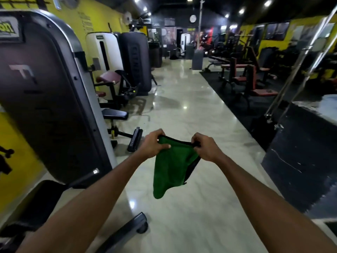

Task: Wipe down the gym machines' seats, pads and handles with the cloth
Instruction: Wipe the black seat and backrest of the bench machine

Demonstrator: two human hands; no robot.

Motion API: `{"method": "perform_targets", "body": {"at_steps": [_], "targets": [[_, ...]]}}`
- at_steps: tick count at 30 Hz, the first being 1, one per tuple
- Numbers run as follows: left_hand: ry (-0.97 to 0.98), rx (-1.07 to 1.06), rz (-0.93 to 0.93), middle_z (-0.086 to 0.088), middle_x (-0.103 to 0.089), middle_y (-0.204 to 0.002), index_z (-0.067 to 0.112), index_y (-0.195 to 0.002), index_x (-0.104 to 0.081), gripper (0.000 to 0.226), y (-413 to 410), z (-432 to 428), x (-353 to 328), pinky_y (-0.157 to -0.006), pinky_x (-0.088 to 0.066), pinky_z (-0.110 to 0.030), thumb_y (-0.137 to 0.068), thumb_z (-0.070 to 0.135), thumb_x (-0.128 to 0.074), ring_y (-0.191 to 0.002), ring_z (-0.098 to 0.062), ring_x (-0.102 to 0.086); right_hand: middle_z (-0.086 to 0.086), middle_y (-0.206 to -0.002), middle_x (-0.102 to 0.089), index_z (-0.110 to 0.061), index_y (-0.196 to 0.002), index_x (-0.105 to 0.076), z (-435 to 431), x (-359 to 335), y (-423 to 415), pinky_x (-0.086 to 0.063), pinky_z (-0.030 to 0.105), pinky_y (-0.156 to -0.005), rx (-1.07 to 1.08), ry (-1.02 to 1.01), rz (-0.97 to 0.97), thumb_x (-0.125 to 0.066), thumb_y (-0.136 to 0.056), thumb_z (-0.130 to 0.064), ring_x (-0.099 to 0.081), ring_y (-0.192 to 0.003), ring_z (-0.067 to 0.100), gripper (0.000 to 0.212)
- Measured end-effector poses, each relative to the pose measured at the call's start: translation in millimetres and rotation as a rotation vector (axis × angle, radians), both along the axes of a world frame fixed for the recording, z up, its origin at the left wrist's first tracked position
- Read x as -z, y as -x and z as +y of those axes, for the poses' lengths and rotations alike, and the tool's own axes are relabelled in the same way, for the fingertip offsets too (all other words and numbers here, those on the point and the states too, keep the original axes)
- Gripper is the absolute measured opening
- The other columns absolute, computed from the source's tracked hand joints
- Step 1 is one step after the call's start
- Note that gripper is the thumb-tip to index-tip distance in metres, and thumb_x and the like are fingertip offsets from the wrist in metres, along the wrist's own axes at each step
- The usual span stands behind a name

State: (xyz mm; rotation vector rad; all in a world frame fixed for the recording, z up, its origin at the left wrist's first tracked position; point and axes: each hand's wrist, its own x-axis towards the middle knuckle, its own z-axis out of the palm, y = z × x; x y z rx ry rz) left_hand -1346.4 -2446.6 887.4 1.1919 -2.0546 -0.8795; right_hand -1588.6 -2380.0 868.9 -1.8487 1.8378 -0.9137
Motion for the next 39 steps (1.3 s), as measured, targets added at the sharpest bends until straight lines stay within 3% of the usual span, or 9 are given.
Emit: {"method": "perform_targets", "body": {"at_steps": [4, 9, 14, 16, 20, 26, 31, 36, 39], "targets": [[-0.181, -0.140, 0.433, -0.012, -0.061, -0.092, 0.008, -0.102, -0.051, 0.037, 27.9, -50.2, -1.2, -0.059, -0.057, -0.028, -0.078, -0.004, -0.077, -0.075, -0.017, -0.062, 0.007, -0.090, -0.072, -0.020, -0.089, -0.061, -77.4, 1.8, 25.3, -0.054, 0.035, -0.073, 0.059, 0.087, -0.343, -0.068, -0.080, 0.002, -0.067, -0.080, 0.021, 0.026], [-0.408, -0.281, 0.824, -0.013, -0.066, -0.100, 0.012, -0.110, -0.053, 0.040, 74.8, -137.6, -3.6, -0.059, -0.058, -0.034, -0.080, 0.000, -0.077, -0.072, -0.021, -0.072, 0.017, -0.095, -0.076, -0.013, -0.103, -0.063, -180.1, 0.3, 92.9, -0.056, 0.041, -0.079, -0.164, -0.139, -0.567, -0.075, -0.089, -0.001, -0.070, -0.082, 0.025, 0.022], [-0.604, -0.205, 0.545, -0.010, -0.070, -0.114, 0.005, -0.117, -0.065, 0.055, 96.0, -211.4, 23.6, -0.090, -0.046, -0.046, -0.071, 0.024, -0.089, -0.100, -0.033, -0.066, 0.012, -0.097, -0.072, -0.012, -0.105, -0.065, -279.7, -23.7, 124.8, -0.057, 0.033, -0.075, -0.237, -0.165, -0.844, -0.069, -0.091, 0.006, -0.069, -0.087, 0.024, 0.023], [-0.634, -0.231, 0.592, -0.015, -0.063, -0.112, -0.004, -0.115, -0.063, 0.062, 102.3, -241.4, 28.0, -0.088, -0.036, -0.047, -0.067, 0.025, -0.091, -0.101, -0.036, -0.054, 0.010, -0.100, -0.074, -0.015, -0.108, -0.067, -318.5, -26.8, 131.8, -0.057, 0.032, -0.074, -0.212, -0.176, -0.933, -0.078, -0.087, -0.005, -0.071, -0.087, 0.023, 0.025], [-0.578, -0.375, 0.795, -0.017, -0.071, -0.114, 0.001, -0.120, -0.063, 0.036, 121.0, -300.1, 20.1, -0.090, -0.055, -0.054, -0.089, 0.018, -0.070, -0.104, -0.034, -0.069, 0.015, -0.107, -0.074, -0.008, -0.120, -0.064, -393.6, -6.8, 144.9, -0.061, 0.030, -0.078, -0.262, -0.260, -0.702, -0.083, -0.085, -0.012, -0.073, -0.092, 0.026, 0.040], [-0.589, -0.429, 0.706, -0.013, -0.069, -0.121, 0.016, -0.128, -0.058, 0.038, 116.0, -417.5, 38.9, -0.097, -0.048, -0.062, -0.094, 0.033, -0.063, -0.110, -0.035, -0.067, 0.017, -0.108, -0.075, -0.012, -0.122, -0.064, -526.9, -3.6, 129.3, -0.063, 0.042, -0.081, -0.274, -0.316, -1.003, -0.080, -0.087, -0.012, -0.075, -0.091, 0.030, 0.038], [-0.565, -0.484, 0.879, -0.012, -0.070, -0.120, 0.014, -0.123, -0.059, 0.032, 100.9, -533.0, 33.0, -0.088, -0.056, -0.045, -0.094, 0.028, -0.064, -0.111, -0.031, -0.066, 0.025, -0.120, -0.069, -0.018, -0.128, -0.056, -653.1, 2.0, 108.7, -0.060, 0.051, -0.090, -0.302, -0.394, -0.974, -0.076, -0.088, -0.002, -0.072, -0.100, 0.036, 0.048], [-0.609, -0.441, 0.496, -0.016, -0.069, -0.119, 0.006, -0.122, -0.063, 0.033, 74.5, -639.9, 41.3, -0.096, -0.054, -0.041, -0.090, 0.014, -0.069, -0.112, -0.032, -0.066, 0.020, -0.111, -0.071, -0.017, -0.131, -0.057, -766.2, -9.4, 82.1, -0.062, 0.046, -0.078, -0.290, -0.398, -1.210, -0.078, -0.086, -0.002, -0.071, -0.084, 0.030, 0.053], [-0.574, -0.559, 0.697, -0.015, -0.070, -0.117, 0.004, -0.120, -0.063, 0.027, 63.8, -701.9, 44.8, -0.088, -0.056, -0.040, -0.095, 0.015, -0.063, -0.104, -0.030, -0.068, 0.019, -0.107, -0.073, -0.023, -0.128, -0.057, -826.5, -8.4, 74.0, -0.062, 0.045, -0.077, -0.280, -0.414, -1.211, -0.079, -0.084, -0.001, -0.072, -0.085, 0.030, 0.055]]}}
